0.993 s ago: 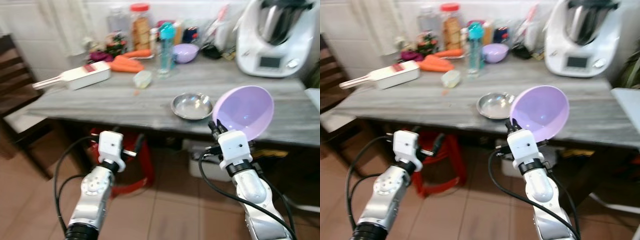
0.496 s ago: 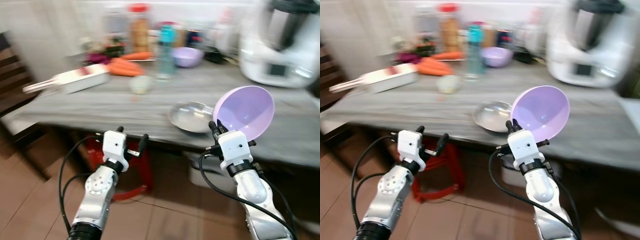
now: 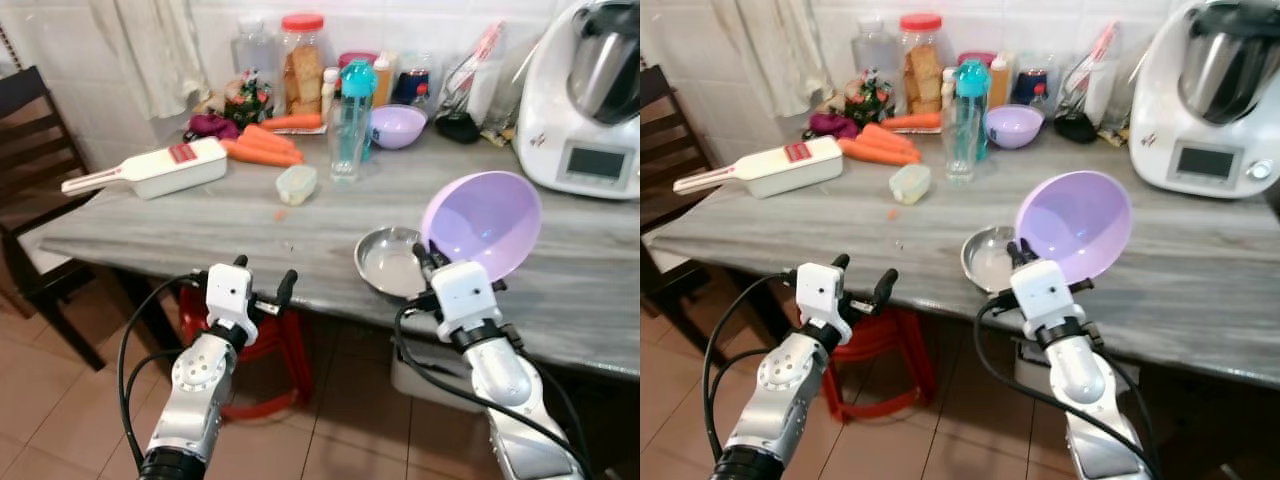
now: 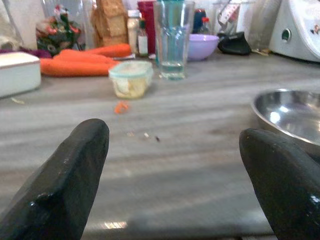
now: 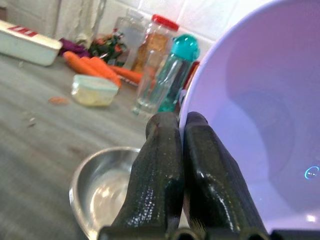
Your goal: Setting the table
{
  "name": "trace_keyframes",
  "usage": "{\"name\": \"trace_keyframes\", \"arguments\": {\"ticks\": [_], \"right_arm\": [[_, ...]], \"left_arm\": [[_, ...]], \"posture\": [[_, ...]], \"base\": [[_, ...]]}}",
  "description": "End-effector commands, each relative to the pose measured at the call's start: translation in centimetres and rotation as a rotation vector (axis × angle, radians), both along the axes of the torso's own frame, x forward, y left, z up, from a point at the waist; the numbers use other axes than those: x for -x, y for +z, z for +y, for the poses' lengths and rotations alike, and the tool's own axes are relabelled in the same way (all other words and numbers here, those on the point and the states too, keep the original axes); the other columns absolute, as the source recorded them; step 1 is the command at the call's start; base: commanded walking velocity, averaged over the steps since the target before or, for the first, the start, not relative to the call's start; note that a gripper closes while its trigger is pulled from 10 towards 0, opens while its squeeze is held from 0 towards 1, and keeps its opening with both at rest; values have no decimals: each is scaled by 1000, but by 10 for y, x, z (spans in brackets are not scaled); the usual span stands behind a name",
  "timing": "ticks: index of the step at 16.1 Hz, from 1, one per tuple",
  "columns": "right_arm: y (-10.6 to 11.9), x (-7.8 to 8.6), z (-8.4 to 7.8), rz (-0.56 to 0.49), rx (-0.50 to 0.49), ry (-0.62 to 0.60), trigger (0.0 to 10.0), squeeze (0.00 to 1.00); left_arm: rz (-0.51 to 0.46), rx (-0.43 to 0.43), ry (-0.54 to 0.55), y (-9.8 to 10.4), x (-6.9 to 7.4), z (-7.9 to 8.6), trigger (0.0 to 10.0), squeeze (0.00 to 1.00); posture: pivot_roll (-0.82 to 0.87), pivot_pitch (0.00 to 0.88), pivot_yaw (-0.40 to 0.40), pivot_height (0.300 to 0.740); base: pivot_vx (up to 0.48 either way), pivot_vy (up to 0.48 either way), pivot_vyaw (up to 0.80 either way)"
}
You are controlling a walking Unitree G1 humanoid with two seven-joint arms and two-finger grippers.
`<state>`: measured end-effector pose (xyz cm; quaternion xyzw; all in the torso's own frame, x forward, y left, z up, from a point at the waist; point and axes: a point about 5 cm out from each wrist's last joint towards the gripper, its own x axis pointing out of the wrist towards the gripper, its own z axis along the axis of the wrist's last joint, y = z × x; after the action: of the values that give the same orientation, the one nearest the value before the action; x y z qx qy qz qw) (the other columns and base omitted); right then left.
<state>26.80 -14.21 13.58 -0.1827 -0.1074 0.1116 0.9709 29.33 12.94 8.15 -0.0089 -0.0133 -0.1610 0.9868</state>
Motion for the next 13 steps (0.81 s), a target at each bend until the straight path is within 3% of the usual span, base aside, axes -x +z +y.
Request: {"name": "trace_keyframes", "arguments": {"ticks": [1,7,10,13], "right_arm": [[6,-2,9,-23,-10,28,10000,0],[3,-4,10,-13,-18,26,10000,0],[-3,-13,18,16,96,99,10000,0],[-7,-27,23,63,135,158,10000,0]], "left_arm": [[-7,-19,18,2,-1,10,10000,0],[-10,-24,13,2,-1,11,10000,0],[-47,-29,-11,9,5,16,10000,0],[-55,-78,-90,9,19,20,10000,0]], "posture": [[3,0,25,740],[13,0,26,740],[15,0,30,740],[36,0,23,740]], "base": [[337,0,0],[338,0,0],[0,0,0],[0,0,0]]}}
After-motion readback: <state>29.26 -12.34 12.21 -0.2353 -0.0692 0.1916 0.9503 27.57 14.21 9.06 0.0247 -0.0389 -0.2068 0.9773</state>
